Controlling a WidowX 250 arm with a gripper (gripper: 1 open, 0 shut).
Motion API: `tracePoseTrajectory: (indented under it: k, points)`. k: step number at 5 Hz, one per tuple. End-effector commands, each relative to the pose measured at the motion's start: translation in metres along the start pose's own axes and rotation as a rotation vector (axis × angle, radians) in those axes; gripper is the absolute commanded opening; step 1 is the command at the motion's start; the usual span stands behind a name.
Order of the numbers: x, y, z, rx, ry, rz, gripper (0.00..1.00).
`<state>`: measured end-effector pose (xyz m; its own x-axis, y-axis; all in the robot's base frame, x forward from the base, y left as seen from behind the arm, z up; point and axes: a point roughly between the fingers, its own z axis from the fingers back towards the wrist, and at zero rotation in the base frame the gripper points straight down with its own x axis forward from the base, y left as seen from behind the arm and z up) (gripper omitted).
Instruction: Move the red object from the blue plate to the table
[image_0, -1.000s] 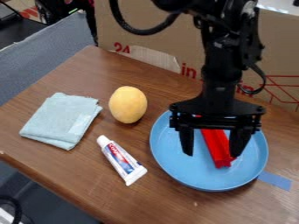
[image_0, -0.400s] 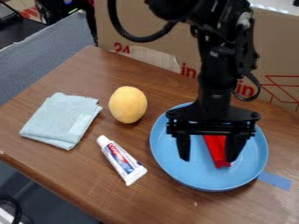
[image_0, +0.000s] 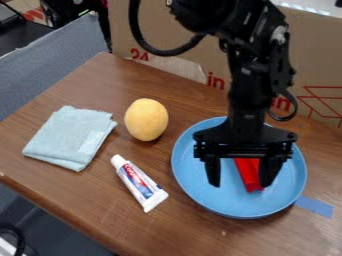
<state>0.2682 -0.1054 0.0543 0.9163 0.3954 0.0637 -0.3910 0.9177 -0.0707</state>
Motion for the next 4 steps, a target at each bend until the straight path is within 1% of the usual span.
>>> tracePoseTrajectory:
  k: [1, 2, 3, 4]
  points:
    - [0.0, -0.006, 0.015, -0.023, -0.028, 0.002, 1.0]
    - [0.004, 0.001, 0.017, -0.034, -0.019, 0.014, 1.0]
    - [0.016, 0.02, 0.018, -0.046, -0.016, 0.024, 1.0]
    - [0.024, 0.025, 0.022, -0.052, -0.023, 0.029, 1.0]
